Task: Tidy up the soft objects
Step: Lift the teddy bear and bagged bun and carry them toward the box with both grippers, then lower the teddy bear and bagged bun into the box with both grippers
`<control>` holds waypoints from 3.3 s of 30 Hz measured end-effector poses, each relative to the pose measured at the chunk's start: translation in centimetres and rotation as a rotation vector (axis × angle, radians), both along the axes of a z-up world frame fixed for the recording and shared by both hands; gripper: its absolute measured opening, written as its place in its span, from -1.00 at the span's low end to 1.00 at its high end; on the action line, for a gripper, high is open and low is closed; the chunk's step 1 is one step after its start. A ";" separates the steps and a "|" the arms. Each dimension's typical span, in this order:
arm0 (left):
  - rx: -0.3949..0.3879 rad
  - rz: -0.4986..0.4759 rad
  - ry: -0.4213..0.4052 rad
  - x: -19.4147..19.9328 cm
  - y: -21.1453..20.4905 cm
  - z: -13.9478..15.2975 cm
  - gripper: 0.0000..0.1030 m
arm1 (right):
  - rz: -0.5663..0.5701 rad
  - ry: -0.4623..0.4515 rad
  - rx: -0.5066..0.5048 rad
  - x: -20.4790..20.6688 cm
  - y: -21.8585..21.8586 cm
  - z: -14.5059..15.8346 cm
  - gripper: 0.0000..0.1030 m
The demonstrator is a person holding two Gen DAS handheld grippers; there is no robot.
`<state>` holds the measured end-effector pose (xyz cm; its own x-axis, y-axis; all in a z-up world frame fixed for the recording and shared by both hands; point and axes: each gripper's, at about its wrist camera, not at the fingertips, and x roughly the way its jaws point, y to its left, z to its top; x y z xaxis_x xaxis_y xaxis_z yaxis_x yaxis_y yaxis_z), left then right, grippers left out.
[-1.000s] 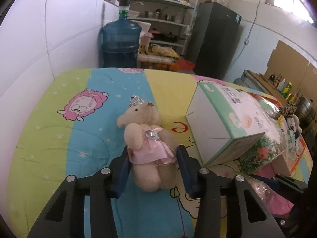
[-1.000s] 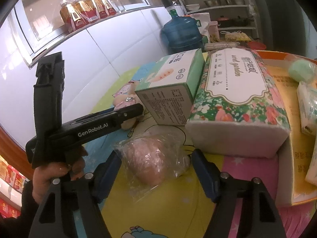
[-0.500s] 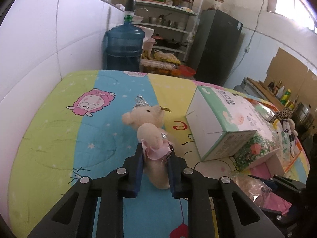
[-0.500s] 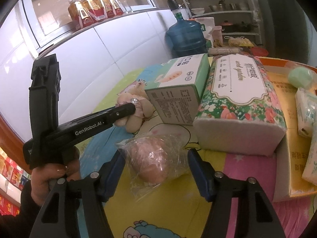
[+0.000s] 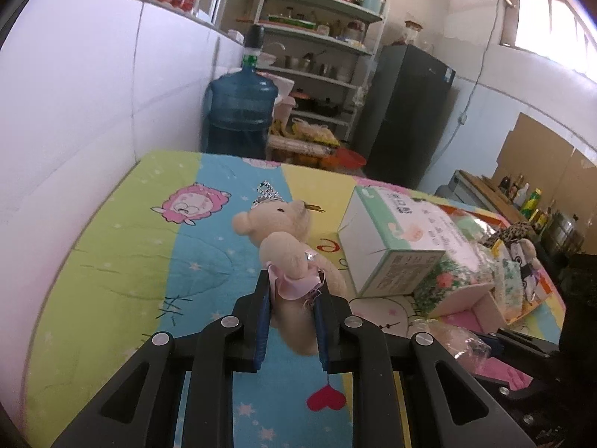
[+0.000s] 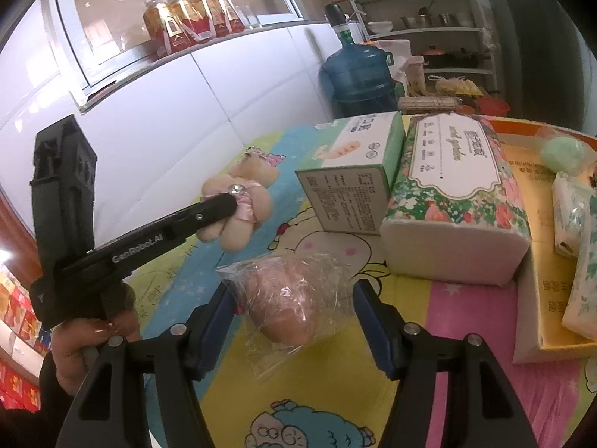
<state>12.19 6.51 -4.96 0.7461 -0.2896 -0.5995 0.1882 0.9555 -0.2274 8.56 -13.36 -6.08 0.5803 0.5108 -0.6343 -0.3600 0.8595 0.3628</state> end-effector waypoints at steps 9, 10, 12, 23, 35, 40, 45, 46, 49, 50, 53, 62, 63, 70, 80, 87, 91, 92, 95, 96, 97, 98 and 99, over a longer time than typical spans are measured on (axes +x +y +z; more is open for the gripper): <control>0.022 0.019 -0.053 -2.8 -0.5 2.1 -0.60 | -0.002 -0.035 0.012 -1.2 -0.2 1.2 0.25; 0.024 0.020 -0.059 -3.1 -0.6 2.3 -0.60 | -0.003 -0.040 0.014 -1.4 -0.3 1.3 0.25; 0.025 0.018 -0.070 -3.7 -0.9 2.6 -0.60 | -0.005 -0.051 0.014 -1.6 -0.4 1.7 0.25; 0.035 -0.012 -0.114 -5.4 -3.0 4.5 -0.60 | -0.022 -0.100 0.028 -3.0 -1.9 3.2 0.25; 0.041 -0.057 -0.147 -6.0 -6.5 5.9 -0.60 | -0.077 -0.137 0.070 -4.0 -5.2 4.3 0.25; 0.035 -0.084 -0.157 -5.8 -8.4 6.3 -0.60 | -0.112 -0.150 0.093 -4.1 -7.2 4.5 0.25; 0.018 -0.126 -0.166 -5.4 -11.3 6.7 -0.60 | -0.157 -0.164 0.112 -4.5 -9.5 4.6 0.25; 0.014 -0.133 -0.166 -5.4 -11.8 6.7 -0.60 | -0.168 -0.167 0.115 -4.6 -10.1 4.6 0.25; 0.002 -0.160 -0.168 -5.2 -13.5 6.8 -0.60 | -0.199 -0.181 0.123 -4.9 -11.7 4.9 0.25; 0.001 -0.170 -0.170 -5.3 -14.1 6.8 -0.60 | -0.208 -0.186 0.124 -5.0 -12.1 4.9 0.25; 0.005 -0.200 -0.173 -5.3 -16.0 6.9 -0.60 | -0.243 -0.207 0.115 -5.4 -13.7 5.3 0.25; -0.030 -0.259 -0.149 -4.8 -20.2 6.4 -0.60 | -0.354 -0.241 0.112 -6.4 -18.9 5.6 0.25; -0.031 -0.266 -0.145 -4.8 -20.8 6.3 -0.60 | -0.367 -0.243 0.113 -6.5 -19.5 5.6 0.25; -0.022 -0.300 -0.134 -4.3 -24.0 5.9 -0.60 | -0.435 -0.246 0.128 -7.0 -23.0 5.1 0.25; -0.010 -0.331 -0.113 -3.3 -27.7 4.9 -0.60 | -0.499 -0.256 0.133 -7.8 -27.1 4.4 0.25; -0.004 -0.336 -0.100 -2.2 -30.0 4.3 -0.60 | -0.526 -0.248 0.152 -7.7 -29.4 3.7 0.25; -0.001 -0.334 -0.092 -1.5 -30.9 4.0 -0.60 | -0.525 -0.244 0.151 -7.3 -30.1 3.4 0.25; -0.001 -0.333 -0.090 -1.2 -31.1 3.9 -0.60 | -0.526 -0.243 0.149 -7.1 -30.2 3.3 0.25; 0.000 -0.332 -0.083 -0.8 -31.6 3.5 -0.60 | -0.526 -0.239 0.150 -6.7 -30.5 3.1 0.25; 0.002 -0.331 -0.082 -0.5 -31.7 3.4 -0.60 | -0.526 -0.236 0.151 -6.6 -30.6 3.1 0.25; 0.004 -0.329 -0.081 -0.3 -31.9 3.3 -0.60 | -0.525 -0.233 0.150 -6.4 -30.7 3.0 0.25; 0.004 -0.328 -0.078 -0.1 -32.0 3.3 -0.60 | -0.524 -0.231 0.150 -6.2 -30.8 3.0 0.25; 0.004 -0.326 -0.075 0.1 -32.2 3.1 -0.60 | -0.522 -0.229 0.148 -6.0 -30.8 2.9 0.25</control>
<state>12.31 -25.67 -1.83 0.6566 -0.5180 -0.5482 0.5004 0.8430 -0.1973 2.53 -44.18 -3.15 0.8926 0.1944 -0.4069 0.0138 0.8901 0.4555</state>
